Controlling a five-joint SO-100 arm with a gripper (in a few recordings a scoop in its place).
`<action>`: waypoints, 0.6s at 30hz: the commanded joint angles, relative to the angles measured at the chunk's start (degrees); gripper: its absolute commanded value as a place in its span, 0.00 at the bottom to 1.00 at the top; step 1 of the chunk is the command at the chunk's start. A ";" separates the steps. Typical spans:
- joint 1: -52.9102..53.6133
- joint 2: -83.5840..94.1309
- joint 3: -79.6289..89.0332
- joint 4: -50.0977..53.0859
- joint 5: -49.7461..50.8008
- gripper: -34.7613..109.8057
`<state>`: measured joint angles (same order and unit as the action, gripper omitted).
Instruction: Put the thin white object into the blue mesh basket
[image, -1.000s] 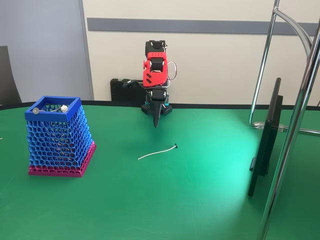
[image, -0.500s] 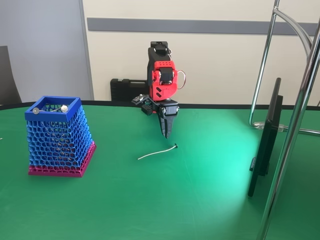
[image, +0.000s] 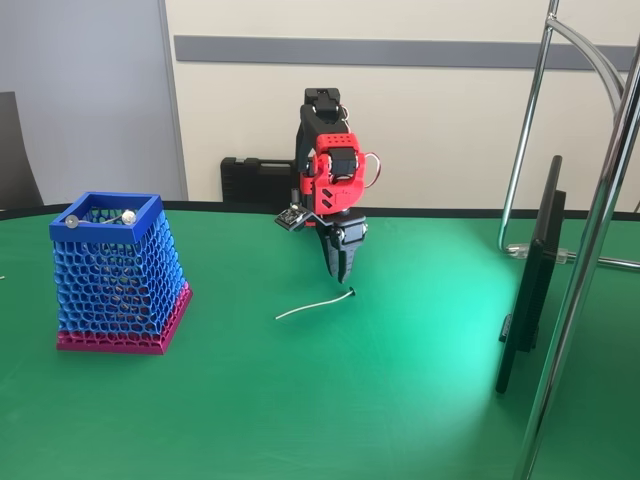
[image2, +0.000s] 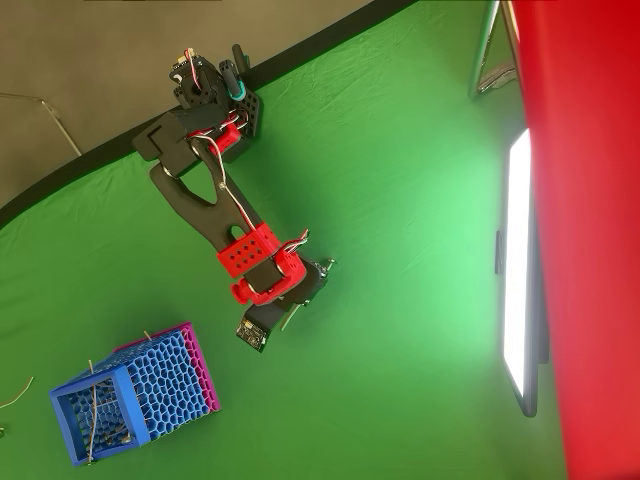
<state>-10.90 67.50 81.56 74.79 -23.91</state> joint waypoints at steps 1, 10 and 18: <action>-0.79 -0.53 -2.64 0.70 -0.70 0.36; -1.67 -5.10 -5.01 2.29 -2.46 0.36; -1.93 -7.56 -6.24 2.81 -3.08 0.36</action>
<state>-12.57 59.59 77.43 77.26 -26.54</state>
